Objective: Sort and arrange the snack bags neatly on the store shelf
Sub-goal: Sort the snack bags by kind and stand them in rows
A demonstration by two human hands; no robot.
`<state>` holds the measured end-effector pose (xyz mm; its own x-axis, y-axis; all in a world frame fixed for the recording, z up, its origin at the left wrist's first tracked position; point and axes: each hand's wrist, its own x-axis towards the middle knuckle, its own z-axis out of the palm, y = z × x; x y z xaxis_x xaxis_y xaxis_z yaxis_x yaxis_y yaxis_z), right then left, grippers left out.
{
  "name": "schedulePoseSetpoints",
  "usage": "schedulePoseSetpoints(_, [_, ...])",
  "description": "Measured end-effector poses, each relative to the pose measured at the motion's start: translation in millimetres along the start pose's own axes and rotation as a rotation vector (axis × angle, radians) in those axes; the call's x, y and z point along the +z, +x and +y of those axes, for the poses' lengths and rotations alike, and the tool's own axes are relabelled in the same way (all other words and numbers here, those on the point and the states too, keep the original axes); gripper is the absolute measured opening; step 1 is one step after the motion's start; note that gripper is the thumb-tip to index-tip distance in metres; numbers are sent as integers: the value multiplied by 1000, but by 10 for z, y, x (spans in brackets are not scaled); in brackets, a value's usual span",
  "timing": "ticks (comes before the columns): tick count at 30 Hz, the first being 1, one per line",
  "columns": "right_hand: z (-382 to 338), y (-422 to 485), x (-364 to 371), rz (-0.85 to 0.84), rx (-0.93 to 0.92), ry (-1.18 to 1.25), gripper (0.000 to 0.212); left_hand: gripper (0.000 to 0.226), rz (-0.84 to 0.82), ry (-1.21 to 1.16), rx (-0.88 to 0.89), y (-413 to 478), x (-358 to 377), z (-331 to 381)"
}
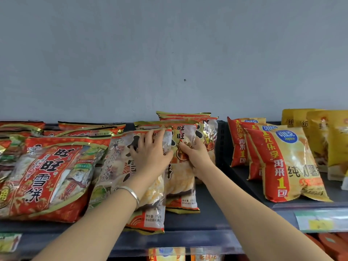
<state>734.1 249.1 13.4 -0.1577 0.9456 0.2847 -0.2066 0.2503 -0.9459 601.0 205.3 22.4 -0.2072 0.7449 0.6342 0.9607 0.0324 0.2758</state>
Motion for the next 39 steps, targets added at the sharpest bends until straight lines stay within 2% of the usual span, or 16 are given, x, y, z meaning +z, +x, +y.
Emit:
schedulePoseSetpoints(3, [-189,38,-245,67,-93,-97,35,67,118,-82,92,-132,115,312])
schedulePoseSetpoints(5, [-252,73,-447,114,-90,-122,46,68,117,-155,162,-189,220,502])
schedulePoseSetpoints(7, [-268,109,-604,150,-32,-184,45,68,64,-169,199,-217,322,607])
schedulePoseSetpoints(9, [-237,190,-676,217,41,-355,44,67,14,-161,188,-203,396,619])
schedulePoseSetpoints(13, [-184,238,-590,376,159,-684,69,57,-20,-266,90,-118,375,564])
schedulePoseSetpoints(14, [-182,184,-555,436,107,-806,68,54,-20,-307,70,-100,345,530])
schedulePoseSetpoints(16, [-197,-8,-493,582,-158,-1006,52,49,14,-327,47,-85,276,399])
schedulePoseSetpoints(18, [-197,-158,-413,511,-319,-936,32,50,84,-237,-2,-83,206,173])
schedulePoseSetpoints(20, [-157,-250,-310,279,-220,-880,30,58,61,-135,-156,-102,138,-80])
schedulePoseSetpoints(22, [-121,-331,-204,113,-89,-889,43,70,-65,-144,-372,-153,117,-317])
schedulePoseSetpoints(24, [-90,-406,-104,50,-15,-828,57,86,-188,-353,-536,-197,131,-507])
schedulePoseSetpoints(27, [-61,-490,24,-28,40,-635,71,96,-221,-700,-598,-242,111,-594])
schedulePoseSetpoints(30, [-167,-508,-28,44,-73,-538,66,97,-143,-795,-558,-230,20,-409])
schedulePoseSetpoints(34, [-259,-377,-367,345,-164,-583,55,96,-101,-818,-359,-273,67,20])
schedulePoseSetpoints(36, [-195,-328,-544,447,-106,-644,56,90,-131,-764,-259,-332,183,194])
schedulePoseSetpoints(39, [-22,-374,-691,412,42,-584,74,89,-186,-587,-285,-394,354,273])
